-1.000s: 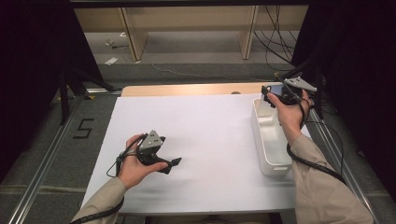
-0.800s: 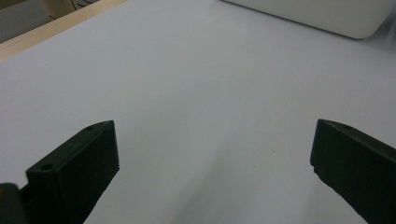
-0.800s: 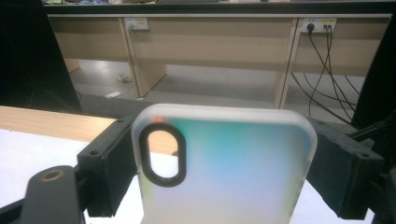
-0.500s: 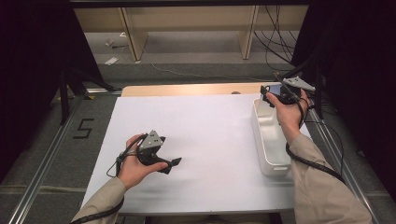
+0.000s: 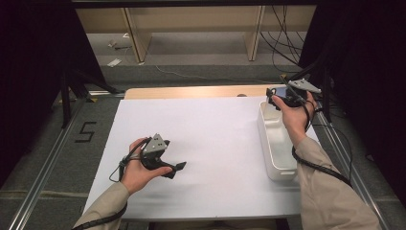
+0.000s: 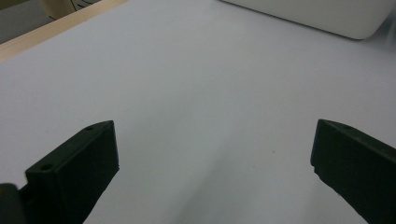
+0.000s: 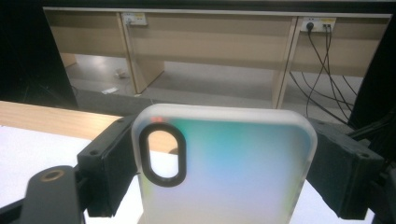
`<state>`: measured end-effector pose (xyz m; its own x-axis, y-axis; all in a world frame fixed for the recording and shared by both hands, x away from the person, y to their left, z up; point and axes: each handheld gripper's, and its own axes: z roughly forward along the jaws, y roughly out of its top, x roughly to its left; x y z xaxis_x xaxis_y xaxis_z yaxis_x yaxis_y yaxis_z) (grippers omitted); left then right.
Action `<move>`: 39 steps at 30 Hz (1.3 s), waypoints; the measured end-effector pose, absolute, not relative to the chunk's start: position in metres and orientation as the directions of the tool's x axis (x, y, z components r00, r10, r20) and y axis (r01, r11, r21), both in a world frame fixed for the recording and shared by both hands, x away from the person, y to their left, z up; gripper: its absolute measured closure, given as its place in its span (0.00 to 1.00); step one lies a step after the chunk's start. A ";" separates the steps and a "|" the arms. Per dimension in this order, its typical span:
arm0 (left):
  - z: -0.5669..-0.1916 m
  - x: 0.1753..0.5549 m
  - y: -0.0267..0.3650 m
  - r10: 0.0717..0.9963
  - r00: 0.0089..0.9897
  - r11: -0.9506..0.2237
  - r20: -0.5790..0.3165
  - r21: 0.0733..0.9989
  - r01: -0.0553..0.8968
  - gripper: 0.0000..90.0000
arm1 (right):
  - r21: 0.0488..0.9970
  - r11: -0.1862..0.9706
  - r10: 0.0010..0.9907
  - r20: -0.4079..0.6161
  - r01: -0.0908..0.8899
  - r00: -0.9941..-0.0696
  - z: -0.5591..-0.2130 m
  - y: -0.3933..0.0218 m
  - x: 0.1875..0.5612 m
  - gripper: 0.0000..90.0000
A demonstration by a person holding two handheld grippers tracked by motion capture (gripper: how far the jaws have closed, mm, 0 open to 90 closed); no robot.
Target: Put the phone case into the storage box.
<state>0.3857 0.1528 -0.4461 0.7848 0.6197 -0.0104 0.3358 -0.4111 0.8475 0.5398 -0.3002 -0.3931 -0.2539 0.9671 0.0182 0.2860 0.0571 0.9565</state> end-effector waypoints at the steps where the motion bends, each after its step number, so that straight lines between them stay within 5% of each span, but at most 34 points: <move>1: -0.446 0.386 0.153 0.621 0.784 -0.411 -0.010 0.848 0.336 0.00 | 0.956 0.057 0.967 0.018 0.286 -0.253 -0.393 -0.300 0.540 0.20; 39: -0.446 0.386 0.153 0.620 0.784 -0.409 -0.011 0.848 0.336 0.00 | 0.946 0.074 0.970 0.004 0.316 -0.241 -0.403 -0.299 0.548 0.20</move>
<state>0.3857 0.1526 -0.4463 0.7842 0.6204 -0.0112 0.3358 -0.4091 0.8484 0.5484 -0.2992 -0.4030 -0.2412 0.9705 0.0044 0.3161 0.0742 0.9458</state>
